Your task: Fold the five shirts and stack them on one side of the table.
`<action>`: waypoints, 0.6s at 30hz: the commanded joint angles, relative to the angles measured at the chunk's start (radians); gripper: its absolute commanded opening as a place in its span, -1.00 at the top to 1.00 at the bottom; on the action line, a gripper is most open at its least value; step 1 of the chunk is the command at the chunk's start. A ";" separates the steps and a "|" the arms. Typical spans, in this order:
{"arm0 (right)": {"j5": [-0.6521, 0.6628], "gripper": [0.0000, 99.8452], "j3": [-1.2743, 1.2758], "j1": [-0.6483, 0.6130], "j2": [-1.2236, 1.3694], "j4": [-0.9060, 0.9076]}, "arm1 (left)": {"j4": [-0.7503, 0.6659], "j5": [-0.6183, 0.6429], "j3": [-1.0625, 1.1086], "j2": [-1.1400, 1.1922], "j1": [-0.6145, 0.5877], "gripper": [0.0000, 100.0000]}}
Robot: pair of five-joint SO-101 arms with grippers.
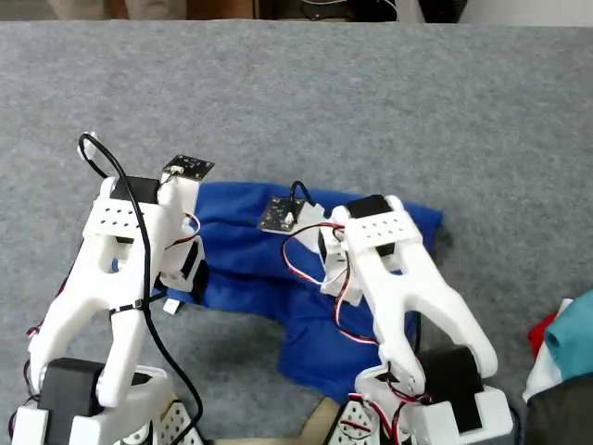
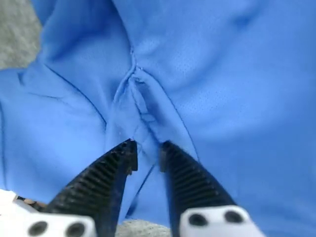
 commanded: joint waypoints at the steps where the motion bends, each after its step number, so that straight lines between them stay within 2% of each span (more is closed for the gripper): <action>1: 0.012 0.98 -0.051 0.015 0.002 -0.003 | 0.005 0.005 0.002 -0.036 0.009 0.60; 7: 0.012 0.98 -0.067 0.013 0.002 0.041 | 0.008 0.003 0.002 -0.036 0.009 0.60; 14: 0.014 0.98 -0.203 0.008 0.001 0.222 | 0.005 0.003 0.002 -0.036 0.009 0.60; 18: 0.028 0.98 -0.268 -0.039 -0.001 0.339 | 0.003 0.003 0.002 -0.035 0.009 0.60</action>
